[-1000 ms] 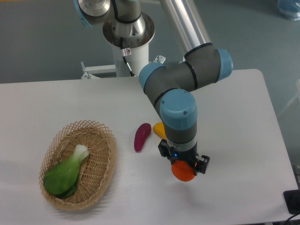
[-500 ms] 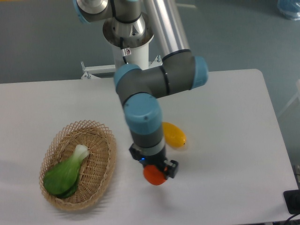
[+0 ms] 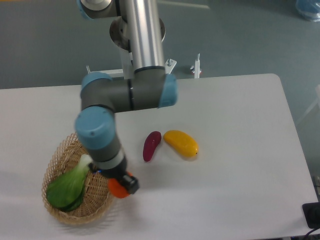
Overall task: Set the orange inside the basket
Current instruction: 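Carry the held orange toward the wicker basket with the gripper, then lower the orange into the basket beside the bok choy and open gripper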
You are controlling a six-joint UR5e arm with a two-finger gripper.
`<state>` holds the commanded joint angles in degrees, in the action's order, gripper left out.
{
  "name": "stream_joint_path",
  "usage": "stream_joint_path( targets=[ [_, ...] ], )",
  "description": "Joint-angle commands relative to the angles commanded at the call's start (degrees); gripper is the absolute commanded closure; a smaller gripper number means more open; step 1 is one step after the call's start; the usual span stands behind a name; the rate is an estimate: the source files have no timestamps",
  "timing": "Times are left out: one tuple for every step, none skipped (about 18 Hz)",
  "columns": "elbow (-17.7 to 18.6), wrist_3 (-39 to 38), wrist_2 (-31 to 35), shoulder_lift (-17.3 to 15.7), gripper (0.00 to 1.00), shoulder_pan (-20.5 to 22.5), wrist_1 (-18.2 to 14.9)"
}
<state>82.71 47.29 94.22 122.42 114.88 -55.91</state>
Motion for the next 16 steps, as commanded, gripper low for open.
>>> stream_joint_path(
  targets=[
    [-0.3,-0.1,0.0,0.5,0.43,-0.7,0.6],
    [-0.4,-0.2,0.0,0.8,0.43,-0.9,0.8],
    [-0.5,-0.2,0.0,0.8,0.42,-1.0,0.8],
    [-0.5,-0.2,-0.2,0.9,0.42,-1.3,0.8],
    [-0.5,-0.3,-0.5,0.9,0.40,-1.3,0.8],
    [-0.5,-0.8,-1.2,0.9,0.37,-1.3,0.8],
    [-0.5,-1.8,-1.9,0.9,0.33,-1.3,0.8],
    [-0.5,-1.8,-2.5,0.8,0.21,-1.3,0.9],
    [-0.5,-2.1,-2.8,0.8,0.07,-1.3,0.9],
    [-0.5,-2.4,-3.3,0.8,0.00,-1.3,1.0],
    [-0.4,-2.5,-4.6,0.8,0.00,-1.3,1.1],
    [-0.3,-2.9,-5.9,0.8,0.00,-1.4,1.1],
    [-0.4,-3.3,-7.1,0.8,0.00,-1.4,1.1],
    [-0.4,-3.5,-7.6,0.6,0.00,-1.3,1.2],
    [-0.4,-3.5,-7.6,0.4,0.00,-1.3,1.2],
    [-0.4,-3.5,-7.6,0.2,0.00,-1.3,1.2]
  ],
)
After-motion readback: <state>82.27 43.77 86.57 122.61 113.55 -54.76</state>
